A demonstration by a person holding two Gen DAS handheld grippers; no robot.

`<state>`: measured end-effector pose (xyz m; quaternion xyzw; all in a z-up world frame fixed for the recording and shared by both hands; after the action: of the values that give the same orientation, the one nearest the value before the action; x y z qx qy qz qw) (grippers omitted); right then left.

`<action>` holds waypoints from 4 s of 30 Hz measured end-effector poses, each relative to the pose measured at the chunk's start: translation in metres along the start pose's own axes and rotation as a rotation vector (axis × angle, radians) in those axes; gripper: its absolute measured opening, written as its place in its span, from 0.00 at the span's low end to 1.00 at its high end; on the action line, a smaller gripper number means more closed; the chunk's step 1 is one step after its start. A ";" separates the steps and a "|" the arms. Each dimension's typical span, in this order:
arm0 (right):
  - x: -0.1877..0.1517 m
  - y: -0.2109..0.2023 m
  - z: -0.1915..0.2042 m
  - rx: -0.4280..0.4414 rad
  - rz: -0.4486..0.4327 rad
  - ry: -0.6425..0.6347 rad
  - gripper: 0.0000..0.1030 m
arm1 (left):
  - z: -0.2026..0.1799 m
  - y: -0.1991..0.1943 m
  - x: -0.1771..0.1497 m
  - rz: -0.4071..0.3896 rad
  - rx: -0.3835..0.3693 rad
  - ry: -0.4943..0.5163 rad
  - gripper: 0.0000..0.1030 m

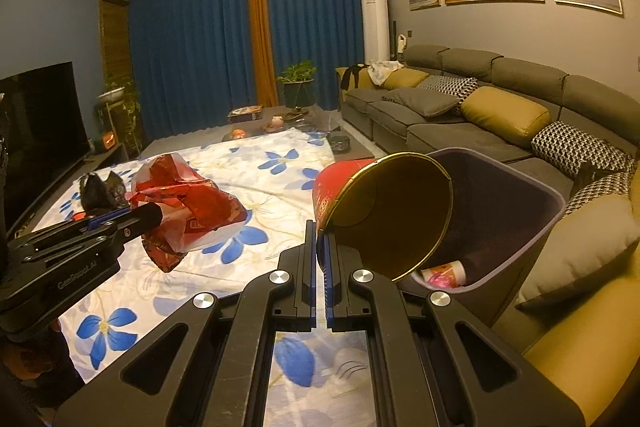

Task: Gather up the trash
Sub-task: 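Lift the red can and red wrapper toward the gray bin with both tools, then open the left tool over the bin while the right tool releases the red can, then move both open tools back over the bed toward the black bag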

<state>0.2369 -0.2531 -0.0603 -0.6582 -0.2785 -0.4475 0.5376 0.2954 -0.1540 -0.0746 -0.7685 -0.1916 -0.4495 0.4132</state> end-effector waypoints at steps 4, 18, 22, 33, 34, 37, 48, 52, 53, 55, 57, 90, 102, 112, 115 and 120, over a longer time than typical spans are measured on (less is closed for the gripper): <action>0.002 0.007 -0.009 -0.022 0.000 0.002 0.04 | -0.010 0.009 0.006 -0.001 -0.017 0.016 0.17; 0.010 0.029 -0.049 -0.109 0.000 0.033 0.04 | -0.046 0.054 0.022 0.020 -0.079 0.066 0.17; 0.013 0.036 -0.066 -0.140 0.003 0.049 0.04 | -0.058 0.068 0.025 0.030 -0.099 0.079 0.17; -0.001 0.060 -0.094 -0.199 0.059 0.057 0.04 | -0.094 0.119 0.030 0.071 -0.187 0.110 0.17; -0.003 0.063 -0.096 -0.201 0.065 0.059 0.04 | -0.097 0.125 0.029 0.079 -0.196 0.114 0.17; -0.007 0.068 -0.101 -0.205 0.080 0.063 0.04 | -0.102 0.138 0.025 0.099 -0.217 0.111 0.17; -0.016 0.077 -0.108 -0.196 0.101 0.059 0.04 | -0.114 0.169 0.014 0.151 -0.280 0.074 0.18; -0.017 0.082 -0.110 -0.190 0.108 0.062 0.04 | -0.114 0.174 0.008 0.180 -0.297 0.054 0.20; -0.017 0.082 -0.110 -0.189 0.110 0.063 0.04 | -0.115 0.175 0.007 0.184 -0.305 0.052 0.20; -0.017 0.083 -0.111 -0.184 0.112 0.066 0.04 | -0.113 0.175 0.006 0.186 -0.307 0.054 0.27; -0.018 0.084 -0.112 -0.186 0.113 0.067 0.04 | -0.111 0.174 0.007 0.179 -0.317 0.040 0.36; -0.006 -0.003 -0.004 -0.064 -0.065 0.043 0.73 | 0.114 -0.053 -0.019 -0.050 0.346 -0.122 0.86; -0.008 -0.026 0.135 0.138 -0.059 -0.068 0.73 | 0.236 -0.159 -0.026 -0.150 0.602 -0.230 0.86; -0.011 -0.012 0.230 0.218 -0.028 -0.145 0.73 | 0.302 -0.188 -0.043 -0.190 0.685 -0.326 0.86; -0.012 -0.004 0.254 0.236 -0.023 -0.170 0.73 | 0.313 -0.193 -0.043 -0.192 0.726 -0.307 0.86; -0.008 0.008 0.290 0.271 -0.015 -0.184 0.73 | 0.328 -0.204 -0.049 -0.209 0.765 -0.350 0.86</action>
<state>0.3240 0.0233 -0.0772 -0.6157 -0.3893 -0.3477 0.5903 0.3085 0.2337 -0.1054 -0.6012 -0.4886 -0.2484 0.5816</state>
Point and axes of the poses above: each gripper's, at about its wrist camera, not at the fingertips, and y roughly the way its jaws point, z to its left, x to its top, the point moved 10 cm from there along y, roughly the way its jaws point, and after that the axes turned 14 degrees about -x, right-handed, at the moved point
